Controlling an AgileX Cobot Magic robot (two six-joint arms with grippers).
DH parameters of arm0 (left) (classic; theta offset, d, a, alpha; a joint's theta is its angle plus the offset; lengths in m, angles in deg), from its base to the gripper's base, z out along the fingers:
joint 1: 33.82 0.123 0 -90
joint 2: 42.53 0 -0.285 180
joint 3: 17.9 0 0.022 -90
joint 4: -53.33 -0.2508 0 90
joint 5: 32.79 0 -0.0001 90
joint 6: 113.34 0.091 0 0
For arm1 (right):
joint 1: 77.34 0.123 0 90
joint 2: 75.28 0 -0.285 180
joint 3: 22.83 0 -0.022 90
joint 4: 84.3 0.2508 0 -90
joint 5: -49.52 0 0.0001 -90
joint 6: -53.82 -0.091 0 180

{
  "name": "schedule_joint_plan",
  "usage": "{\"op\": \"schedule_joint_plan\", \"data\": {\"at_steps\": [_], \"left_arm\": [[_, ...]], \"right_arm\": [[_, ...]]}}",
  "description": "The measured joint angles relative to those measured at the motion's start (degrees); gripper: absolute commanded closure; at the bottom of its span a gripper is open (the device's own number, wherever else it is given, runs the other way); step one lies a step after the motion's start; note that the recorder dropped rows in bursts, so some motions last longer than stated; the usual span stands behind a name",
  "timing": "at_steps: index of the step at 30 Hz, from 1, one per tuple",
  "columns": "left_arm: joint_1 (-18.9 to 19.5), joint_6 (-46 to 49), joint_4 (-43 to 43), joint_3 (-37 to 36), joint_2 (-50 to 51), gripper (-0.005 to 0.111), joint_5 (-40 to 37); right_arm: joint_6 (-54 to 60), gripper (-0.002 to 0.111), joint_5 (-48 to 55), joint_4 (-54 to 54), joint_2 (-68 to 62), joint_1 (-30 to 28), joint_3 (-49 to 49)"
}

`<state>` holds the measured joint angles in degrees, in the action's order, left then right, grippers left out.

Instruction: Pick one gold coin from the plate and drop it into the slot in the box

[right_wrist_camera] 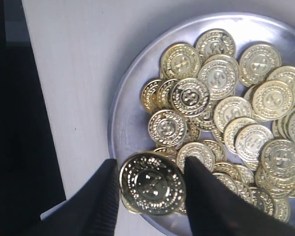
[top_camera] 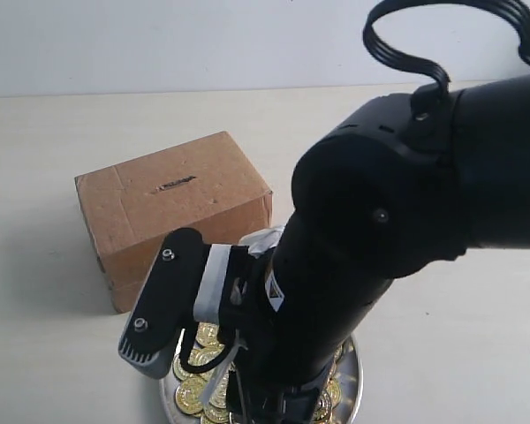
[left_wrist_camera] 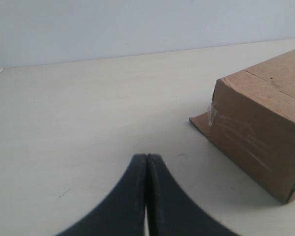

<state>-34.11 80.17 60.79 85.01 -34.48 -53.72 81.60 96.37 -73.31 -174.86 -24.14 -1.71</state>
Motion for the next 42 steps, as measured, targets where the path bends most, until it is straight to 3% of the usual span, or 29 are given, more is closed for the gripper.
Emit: {"op": "schedule_joint_plan", "data": {"at_steps": [5, 10, 13, 16, 20, 25, 30, 35, 40, 41, 42], "left_arm": [[0.0, -0.5, 1.4, 0.0, 0.0, 0.107, 2.5], [0.0, -7.2, 36.3, -0.1, 0.0, 0.107, 11.6], [0.0, -7.1, 45.5, -0.1, 0.0, 0.107, 11.0], [0.0, -5.0, 52.6, -0.1, 1.1, 0.107, 3.8], [0.0, 2.0, 58.9, -0.1, 6.5, 0.107, 1.5], [0.0, 21.3, 70.5, 5.1, 20.4, 0.107, -5.6], [0.0, 31.4, 71.8, 11.3, 34.7, 0.107, -11.5], [0.0, 39.4, 71.8, 17.3, 52.3, 0.106, -25.1], [0.0, 47.1, 72.9, 20.9, 68.1, 0.086, -35.9], [0.0, 48.2, 73.5, 21.2, 69.3, 0.073, -37.1], [0.0, 50.3, 75.0, 21.4, 71.9, 0.068, -40.3]], "right_arm": [[0.1, 0.072, 0.6, 0.2, 1.5, 0.0, 0.0], [7.8, 0.072, 1.0, 1.4, 4.1, 0.0, 0.0], [10.6, 0.072, 1.4, 2.0, 5.5, 0.0, 0.0], [11.1, 0.072, 1.4, 2.1, 5.9, 0.0, 0.0], [11.2, 0.072, 1.4, 2.1, 5.9, 0.0, 0.0], [10.7, 0.072, -1.8, -1.6, 5.9, 0.0, 0.0], [6.0, 0.072, -5.3, -8.8, 5.9, 0.0, 0.0], [5.4, 0.072, -7.1, -9.9, 5.9, 0.0, 0.0], [5.1, 0.072, -7.7, -10.3, 5.9, 0.0, 0.0], [4.8, 0.072, -8.0, -10.3, 5.9, 0.0, 0.0], [4.3, 0.072, -8.9, -10.3, 5.9, 0.0, 0.0]]}}
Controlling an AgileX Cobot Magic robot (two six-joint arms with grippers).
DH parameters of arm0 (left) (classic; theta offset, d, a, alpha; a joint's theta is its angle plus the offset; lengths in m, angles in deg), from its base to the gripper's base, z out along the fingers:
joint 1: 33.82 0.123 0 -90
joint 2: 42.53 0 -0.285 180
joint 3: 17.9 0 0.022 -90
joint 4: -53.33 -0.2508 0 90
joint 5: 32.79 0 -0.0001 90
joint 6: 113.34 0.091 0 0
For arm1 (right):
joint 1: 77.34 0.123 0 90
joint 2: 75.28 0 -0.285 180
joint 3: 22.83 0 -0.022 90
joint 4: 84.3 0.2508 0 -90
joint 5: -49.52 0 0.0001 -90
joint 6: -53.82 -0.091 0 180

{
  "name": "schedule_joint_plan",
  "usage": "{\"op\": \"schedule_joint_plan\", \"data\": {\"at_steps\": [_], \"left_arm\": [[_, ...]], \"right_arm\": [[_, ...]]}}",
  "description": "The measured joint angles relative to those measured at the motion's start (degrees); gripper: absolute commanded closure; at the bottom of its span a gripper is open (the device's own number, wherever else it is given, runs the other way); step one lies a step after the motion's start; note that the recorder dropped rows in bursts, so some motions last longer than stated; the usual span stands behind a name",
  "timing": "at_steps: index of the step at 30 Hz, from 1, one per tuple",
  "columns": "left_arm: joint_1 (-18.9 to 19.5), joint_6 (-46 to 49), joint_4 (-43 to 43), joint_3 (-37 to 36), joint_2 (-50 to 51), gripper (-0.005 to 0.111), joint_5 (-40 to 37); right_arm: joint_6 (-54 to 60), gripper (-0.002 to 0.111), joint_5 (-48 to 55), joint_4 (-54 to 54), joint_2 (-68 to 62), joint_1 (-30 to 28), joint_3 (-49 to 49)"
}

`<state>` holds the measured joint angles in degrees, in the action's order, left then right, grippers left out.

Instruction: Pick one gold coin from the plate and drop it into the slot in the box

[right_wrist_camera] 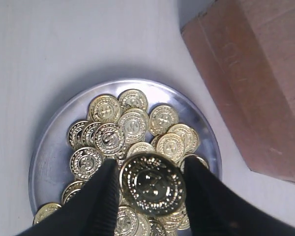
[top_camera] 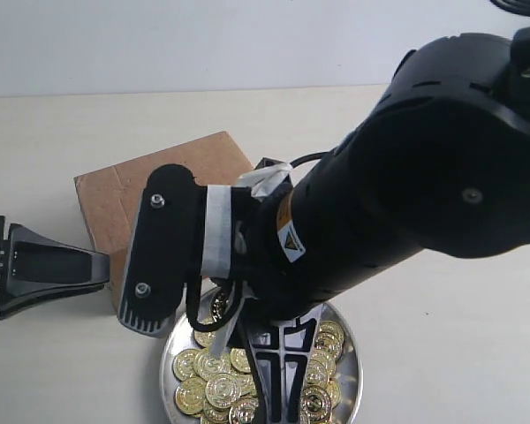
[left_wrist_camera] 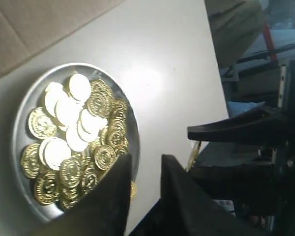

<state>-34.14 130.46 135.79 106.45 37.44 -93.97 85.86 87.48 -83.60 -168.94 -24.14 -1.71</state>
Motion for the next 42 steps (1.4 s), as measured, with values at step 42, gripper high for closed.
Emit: {"op": "schedule_joint_plan", "data": {"at_steps": [42], "left_arm": [[-17.3, 39.1, 16.8, 0.3, 8.6, 0.053, -0.7]], "right_arm": [[-1.9, 0.072, -1.9, 0.0, 0.0, 0.0, 0.0]]}}
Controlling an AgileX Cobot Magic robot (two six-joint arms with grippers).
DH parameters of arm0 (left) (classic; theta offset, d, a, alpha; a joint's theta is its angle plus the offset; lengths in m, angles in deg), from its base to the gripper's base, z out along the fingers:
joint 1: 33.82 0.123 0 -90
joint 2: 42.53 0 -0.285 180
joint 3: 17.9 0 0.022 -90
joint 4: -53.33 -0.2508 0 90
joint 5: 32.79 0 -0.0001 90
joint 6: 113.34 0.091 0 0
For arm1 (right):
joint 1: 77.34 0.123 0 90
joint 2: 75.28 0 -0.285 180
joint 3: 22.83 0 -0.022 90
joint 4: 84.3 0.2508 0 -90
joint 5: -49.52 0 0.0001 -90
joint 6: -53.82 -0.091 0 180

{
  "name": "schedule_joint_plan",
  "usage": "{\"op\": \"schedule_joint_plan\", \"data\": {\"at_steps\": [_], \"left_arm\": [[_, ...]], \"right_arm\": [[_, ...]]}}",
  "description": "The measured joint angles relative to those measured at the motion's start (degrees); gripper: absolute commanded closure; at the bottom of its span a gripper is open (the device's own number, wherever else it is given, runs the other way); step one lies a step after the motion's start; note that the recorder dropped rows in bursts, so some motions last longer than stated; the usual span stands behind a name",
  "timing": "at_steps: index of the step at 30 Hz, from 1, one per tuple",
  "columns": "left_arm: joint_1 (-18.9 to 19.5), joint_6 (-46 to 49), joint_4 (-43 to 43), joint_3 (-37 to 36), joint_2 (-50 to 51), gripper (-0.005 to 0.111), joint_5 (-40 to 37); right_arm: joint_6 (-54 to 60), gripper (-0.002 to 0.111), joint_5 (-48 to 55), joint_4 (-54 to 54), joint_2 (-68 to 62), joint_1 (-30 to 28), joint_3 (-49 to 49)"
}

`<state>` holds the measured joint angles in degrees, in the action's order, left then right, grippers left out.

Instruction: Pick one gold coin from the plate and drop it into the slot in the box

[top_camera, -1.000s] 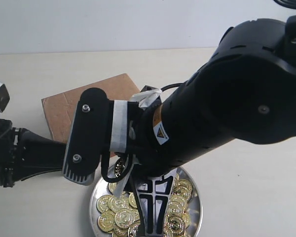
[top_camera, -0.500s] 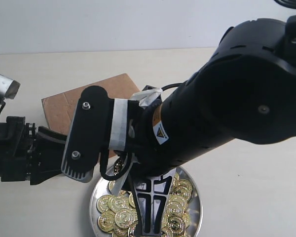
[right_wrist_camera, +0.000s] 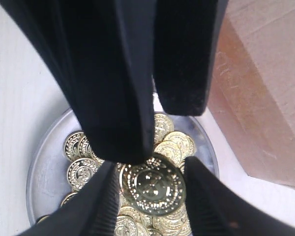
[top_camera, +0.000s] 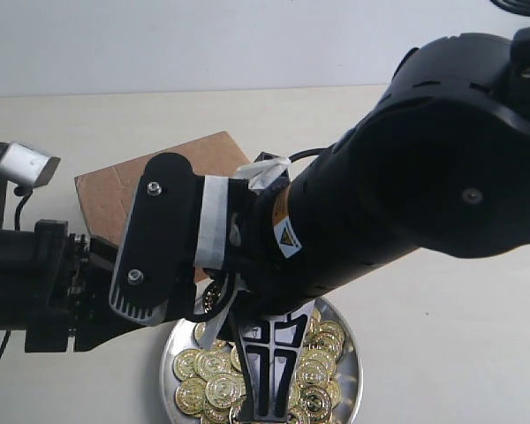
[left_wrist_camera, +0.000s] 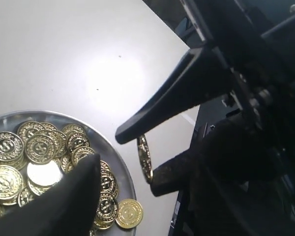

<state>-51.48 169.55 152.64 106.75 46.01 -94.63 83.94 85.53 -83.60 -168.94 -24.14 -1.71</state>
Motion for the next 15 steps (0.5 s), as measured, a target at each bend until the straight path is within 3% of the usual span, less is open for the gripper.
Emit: {"op": "schedule_joint_plan", "data": {"at_steps": [7, 15], "left_arm": [[0.0, 1.6, 0.0, 0.4, 3.9, 0.053, -1.1], [-3.1, 1.6, 0.0, 3.2, 5.7, 0.053, -2.0]], "right_arm": [[0.0, 0.072, 0.0, 0.0, 0.0, 0.0, 0.0], [-0.1, 0.072, 0.2, -0.2, 0.0, 0.0, 0.0]]}}
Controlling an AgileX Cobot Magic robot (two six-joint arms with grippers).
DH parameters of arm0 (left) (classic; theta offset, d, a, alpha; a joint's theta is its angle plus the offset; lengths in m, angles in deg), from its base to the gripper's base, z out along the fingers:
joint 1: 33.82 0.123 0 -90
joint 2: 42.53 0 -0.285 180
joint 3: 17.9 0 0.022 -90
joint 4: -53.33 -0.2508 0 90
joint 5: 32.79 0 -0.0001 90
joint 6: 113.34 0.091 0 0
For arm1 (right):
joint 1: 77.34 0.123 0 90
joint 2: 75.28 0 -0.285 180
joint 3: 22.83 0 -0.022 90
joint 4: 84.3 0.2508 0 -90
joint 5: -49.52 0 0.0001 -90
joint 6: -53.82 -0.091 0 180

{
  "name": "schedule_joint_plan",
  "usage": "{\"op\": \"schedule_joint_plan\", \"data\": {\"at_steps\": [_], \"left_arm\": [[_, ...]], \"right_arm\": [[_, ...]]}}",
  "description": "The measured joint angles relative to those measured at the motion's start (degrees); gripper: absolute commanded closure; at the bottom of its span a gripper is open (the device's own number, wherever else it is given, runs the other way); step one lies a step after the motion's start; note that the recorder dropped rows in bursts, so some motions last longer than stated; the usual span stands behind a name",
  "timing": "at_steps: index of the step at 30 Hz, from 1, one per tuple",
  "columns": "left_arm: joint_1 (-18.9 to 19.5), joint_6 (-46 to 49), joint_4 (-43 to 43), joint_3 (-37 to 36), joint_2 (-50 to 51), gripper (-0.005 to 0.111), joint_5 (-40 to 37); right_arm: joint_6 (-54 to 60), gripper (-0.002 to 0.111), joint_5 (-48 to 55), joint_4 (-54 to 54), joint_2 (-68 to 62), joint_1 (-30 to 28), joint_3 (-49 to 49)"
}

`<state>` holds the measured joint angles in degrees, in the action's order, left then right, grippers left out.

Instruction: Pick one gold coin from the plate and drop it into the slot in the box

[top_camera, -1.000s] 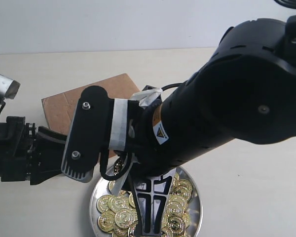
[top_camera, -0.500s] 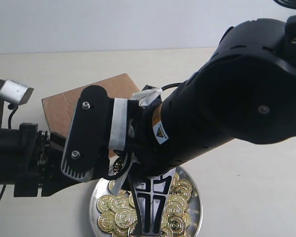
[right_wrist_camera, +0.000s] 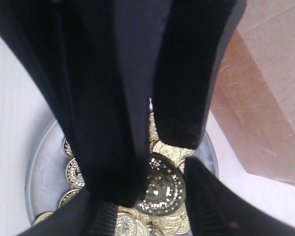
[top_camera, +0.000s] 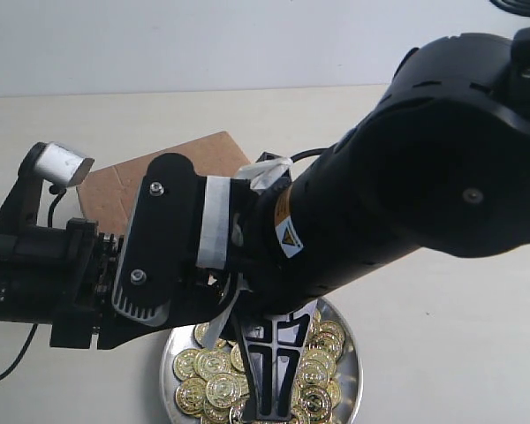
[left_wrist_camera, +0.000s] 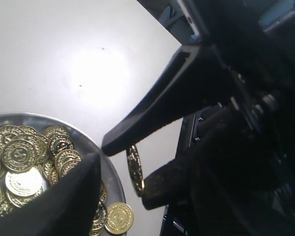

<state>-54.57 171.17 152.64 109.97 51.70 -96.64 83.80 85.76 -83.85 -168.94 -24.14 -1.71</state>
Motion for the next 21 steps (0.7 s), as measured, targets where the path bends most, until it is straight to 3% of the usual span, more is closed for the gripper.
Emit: {"op": "schedule_joint_plan", "data": {"at_steps": [21], "left_arm": [[-0.1, -0.6, -0.1, 2.9, 1.0, 0.053, 1.0]], "right_arm": [[-1.2, 0.072, -0.6, -0.1, 0.0, 0.0, 0.0]]}}
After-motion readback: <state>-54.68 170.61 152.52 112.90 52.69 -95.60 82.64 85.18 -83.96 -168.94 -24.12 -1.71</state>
